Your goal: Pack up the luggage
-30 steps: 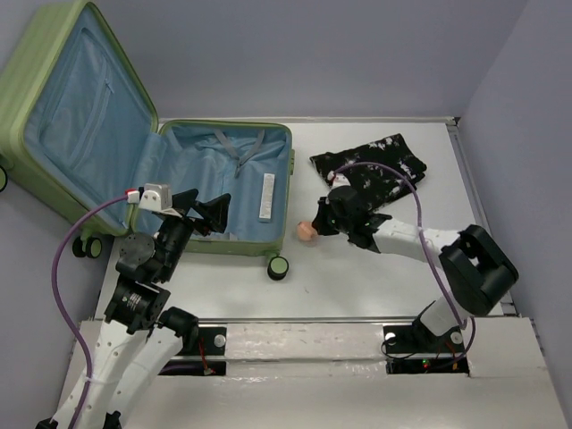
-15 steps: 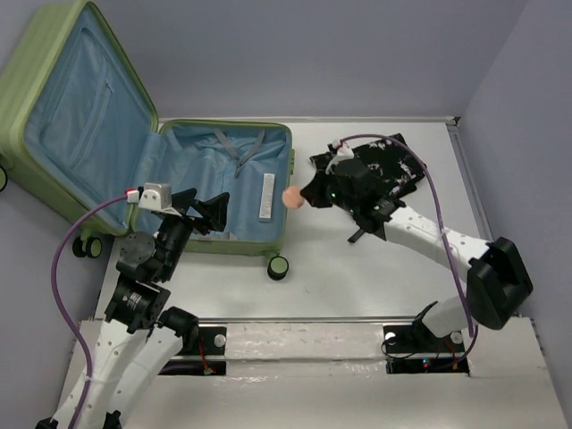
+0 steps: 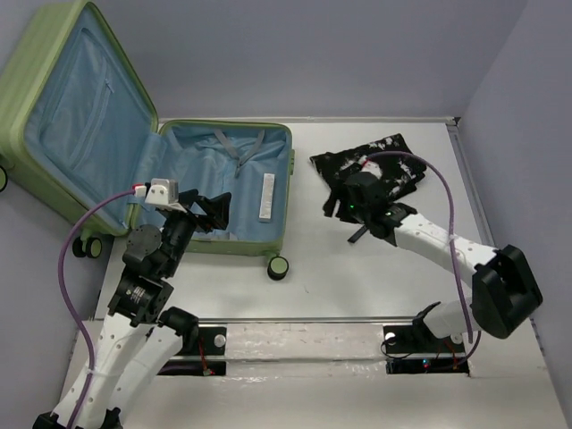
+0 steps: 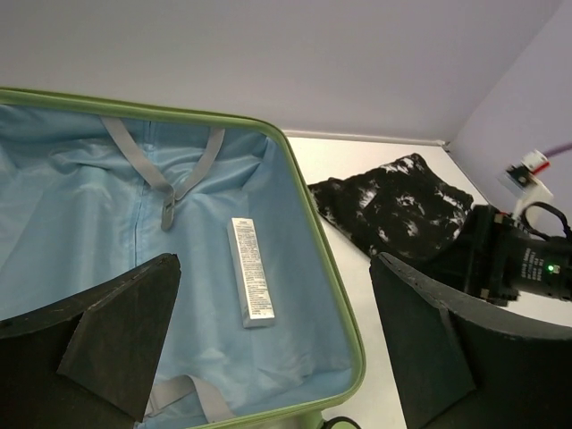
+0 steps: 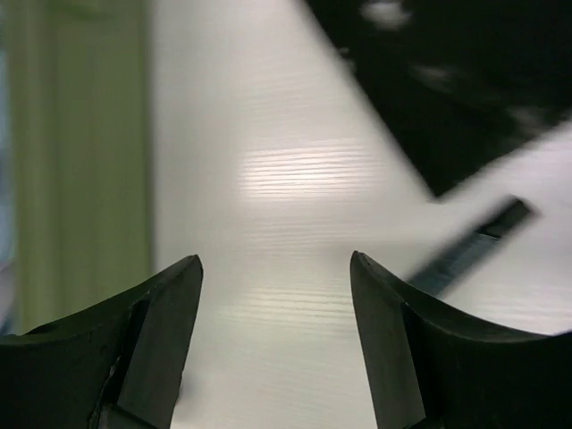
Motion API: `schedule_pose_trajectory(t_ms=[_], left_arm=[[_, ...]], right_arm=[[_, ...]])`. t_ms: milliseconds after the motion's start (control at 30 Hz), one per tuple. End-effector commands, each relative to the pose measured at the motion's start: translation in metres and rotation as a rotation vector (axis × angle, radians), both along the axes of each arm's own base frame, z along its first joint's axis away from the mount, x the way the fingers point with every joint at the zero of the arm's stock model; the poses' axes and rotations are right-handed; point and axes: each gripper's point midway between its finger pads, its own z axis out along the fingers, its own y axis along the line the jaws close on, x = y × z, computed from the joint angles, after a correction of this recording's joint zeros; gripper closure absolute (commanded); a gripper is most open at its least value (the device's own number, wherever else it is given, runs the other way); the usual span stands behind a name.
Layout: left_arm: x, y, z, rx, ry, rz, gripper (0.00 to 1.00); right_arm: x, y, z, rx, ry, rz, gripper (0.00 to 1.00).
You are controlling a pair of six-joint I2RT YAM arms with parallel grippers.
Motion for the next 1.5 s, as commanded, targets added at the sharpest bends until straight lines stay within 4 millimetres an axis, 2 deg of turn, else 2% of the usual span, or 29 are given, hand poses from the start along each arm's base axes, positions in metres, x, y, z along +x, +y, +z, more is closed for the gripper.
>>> schedule_pose_trajectory(t_ms=[0, 67, 167, 333, 433, 467, 500, 533, 567, 600, 667, 733, 767, 833, 867, 967, 1000, 1033, 1100, 1133, 1167, 1200, 1233, 1267, 1300, 1333, 1367, 1433, 1467], left_arm=[[-0.007, 0.005, 0.037, -0.023, -0.104, 0.003, 0.01], [-0.007, 0.004, 0.037, -0.023, -0.104, -0.002, 0.01], [-0.007, 0.003, 0.036, -0.022, -0.099, -0.005, 0.01], [-0.005, 0.001, 0.033, -0.019, -0.086, -0.015, 0.01], [-0.004, -0.001, 0.032, -0.018, -0.082, -0.02, 0.01], [-0.004, -0.001, 0.032, -0.017, -0.082, -0.02, 0.01], [-0.004, 0.0, 0.032, -0.016, -0.081, -0.018, 0.01], [-0.004, 0.0, 0.032, -0.017, -0.082, -0.015, 0.01], [-0.004, 0.001, 0.033, -0.018, -0.083, -0.013, 0.01], [-0.004, 0.001, 0.032, -0.02, -0.081, -0.014, 0.01], [-0.005, 0.0, 0.033, -0.026, -0.084, -0.019, 0.01], [-0.005, -0.002, 0.035, -0.035, -0.087, -0.027, 0.01], [-0.005, -0.002, 0.036, -0.041, -0.088, -0.029, 0.01], [-0.005, -0.003, 0.036, -0.043, -0.088, -0.036, 0.01], [-0.005, -0.003, 0.035, -0.046, -0.087, -0.034, 0.01], [-0.003, -0.005, 0.033, -0.042, -0.079, -0.04, 0.01], [-0.002, -0.005, 0.032, -0.039, -0.073, -0.039, 0.01], [-0.001, -0.004, 0.03, -0.041, -0.064, -0.033, 0.01], [0.001, -0.002, 0.028, -0.04, -0.058, -0.016, 0.01], [0.004, 0.002, 0.027, -0.042, -0.051, 0.006, 0.01], [0.004, 0.003, 0.026, -0.045, -0.049, 0.015, 0.01], [0.005, 0.004, 0.024, -0.047, -0.043, 0.023, 0.01], [0.006, 0.004, 0.023, -0.051, -0.037, 0.025, 0.01], [0.007, 0.002, 0.022, -0.061, -0.031, 0.02, 0.01], [0.008, 0.0, 0.019, -0.064, -0.019, 0.012, 0.01], [0.008, -0.004, 0.018, -0.064, -0.012, -0.009, 0.01], [0.009, -0.007, 0.019, -0.066, -0.011, -0.019, 0.01], [0.012, -0.011, 0.017, -0.061, 0.003, -0.037, 0.01], [0.014, -0.018, 0.015, -0.059, 0.02, -0.066, 0.01]], right_arm=[[-0.012, -0.1, -0.035, -0.152, 0.062, -0.303, 0.29], [-0.019, -0.122, -0.059, -0.185, 0.128, -0.34, 0.3], [-0.025, -0.135, -0.085, -0.259, 0.194, -0.371, 0.3], [-0.016, -0.132, -0.105, -0.292, 0.251, -0.375, 0.32], [-0.011, -0.129, -0.114, -0.304, 0.271, -0.379, 0.43], [-0.009, -0.129, -0.116, -0.301, 0.268, -0.386, 0.56], [-0.009, -0.129, -0.118, -0.302, 0.27, -0.387, 0.64], [-0.011, -0.13, -0.119, -0.299, 0.271, -0.39, 0.72], [-0.012, -0.131, -0.117, -0.293, 0.265, -0.397, 0.88], [-0.012, -0.131, -0.113, -0.283, 0.251, -0.399, 0.93], [-0.015, -0.131, -0.091, -0.235, 0.197, -0.394, 0.93], [-0.017, -0.119, -0.066, -0.198, 0.132, -0.342, 0.93], [-0.016, -0.1, -0.036, -0.144, 0.062, -0.276, 0.93], [-0.015, -0.076, -0.002, -0.075, -0.006, -0.194, 0.93], [-0.012, -0.047, 0.034, 0.004, -0.071, -0.115, 0.93], [-0.007, -0.001, 0.082, 0.079, -0.154, 0.002, 0.93], [-0.01, 0.025, 0.096, 0.11, -0.172, 0.079, 0.93], [-0.001, 0.056, 0.116, 0.147, -0.185, 0.139, 0.93], [0.001, 0.097, 0.13, 0.18, -0.192, 0.231, 0.88], [0.004, 0.134, 0.138, 0.186, -0.207, 0.307, 0.79], [0.003, 0.151, 0.136, 0.183, -0.193, 0.358, 0.46], [0.008, 0.157, 0.133, 0.166, -0.182, 0.368, 0.32], [0.016, 0.162, 0.127, 0.147, -0.169, 0.355, 0.22], [0.022, 0.152, 0.119, 0.104, -0.174, 0.302, 0.08], [0.034, 0.136, 0.113, 0.09, -0.169, 0.254, 0.06], [0.04, 0.12, 0.106, 0.084, -0.153, 0.218, 0.06], [0.038, 0.097, 0.092, 0.085, -0.127, 0.175, 0.07], [0.046, 0.053, 0.08, 0.082, -0.112, 0.082, 0.09], [0.064, 0.008, 0.073, 0.071, -0.112, -0.031, 0.12]])
